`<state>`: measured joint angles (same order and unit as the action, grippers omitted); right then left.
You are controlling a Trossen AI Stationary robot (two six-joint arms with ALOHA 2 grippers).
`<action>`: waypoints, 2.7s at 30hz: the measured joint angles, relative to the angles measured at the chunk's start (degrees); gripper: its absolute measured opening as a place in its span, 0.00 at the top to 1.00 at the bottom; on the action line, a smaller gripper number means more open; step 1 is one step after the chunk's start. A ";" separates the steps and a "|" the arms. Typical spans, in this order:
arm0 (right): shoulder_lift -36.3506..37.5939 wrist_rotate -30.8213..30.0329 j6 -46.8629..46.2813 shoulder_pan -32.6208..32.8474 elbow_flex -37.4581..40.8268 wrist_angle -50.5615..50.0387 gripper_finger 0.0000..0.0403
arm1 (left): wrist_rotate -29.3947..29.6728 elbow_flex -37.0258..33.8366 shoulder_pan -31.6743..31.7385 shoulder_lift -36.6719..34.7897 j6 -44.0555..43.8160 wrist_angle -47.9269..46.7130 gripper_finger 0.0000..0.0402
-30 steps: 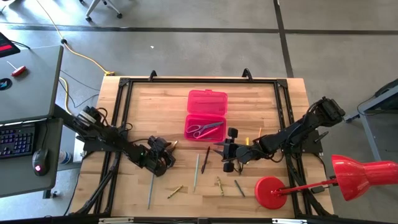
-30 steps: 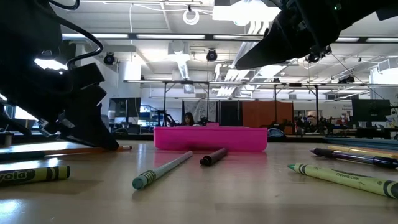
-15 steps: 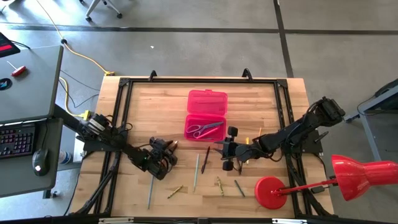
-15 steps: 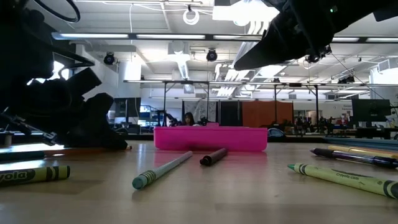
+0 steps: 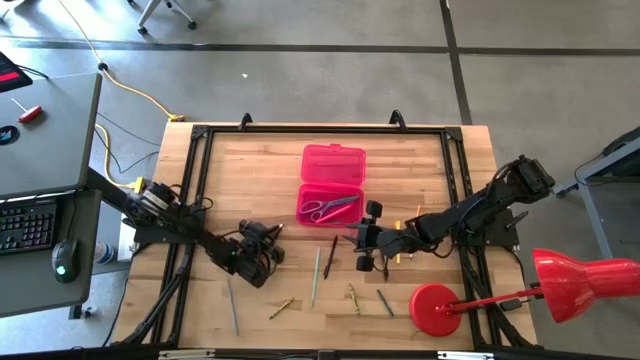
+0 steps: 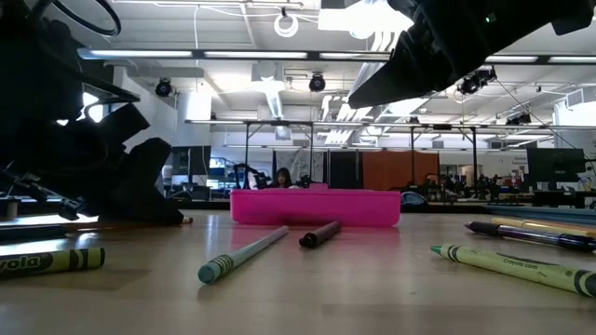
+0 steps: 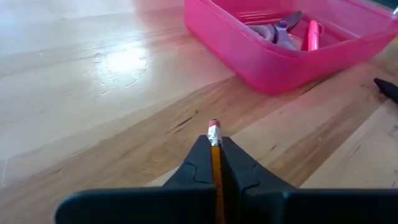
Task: Pick & place school supplies into a supply box
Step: Put the left yellow pencil into the pink supply box, then put the left dark green crayon into the pink supply box
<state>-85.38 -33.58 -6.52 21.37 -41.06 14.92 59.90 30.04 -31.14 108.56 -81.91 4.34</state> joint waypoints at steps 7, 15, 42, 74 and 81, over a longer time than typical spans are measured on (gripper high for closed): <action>0.00 0.00 -0.10 0.00 0.00 0.04 0.76 | -2.61 -0.19 1.05 -7.10 6.15 -2.00 0.91; 0.00 -0.02 0.49 0.00 -0.02 0.42 0.76 | -8.64 4.24 9.21 -17.54 28.21 -1.58 0.93; 0.42 5.49 -10.41 2.67 -0.02 -18.64 0.76 | -53.68 34.53 36.81 3.30 81.79 9.98 0.87; 0.42 4.07 -19.02 2.67 -0.04 -18.92 0.76 | -55.94 75.39 34.58 -3.77 77.97 -61.14 0.84; 0.42 3.32 -19.00 2.67 -0.03 -17.17 0.76 | -52.51 80.23 26.83 -12.83 60.93 -82.56 0.84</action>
<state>-84.97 -30.26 -25.52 24.03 -41.08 -2.25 7.39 110.27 -4.31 95.73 -20.98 -78.22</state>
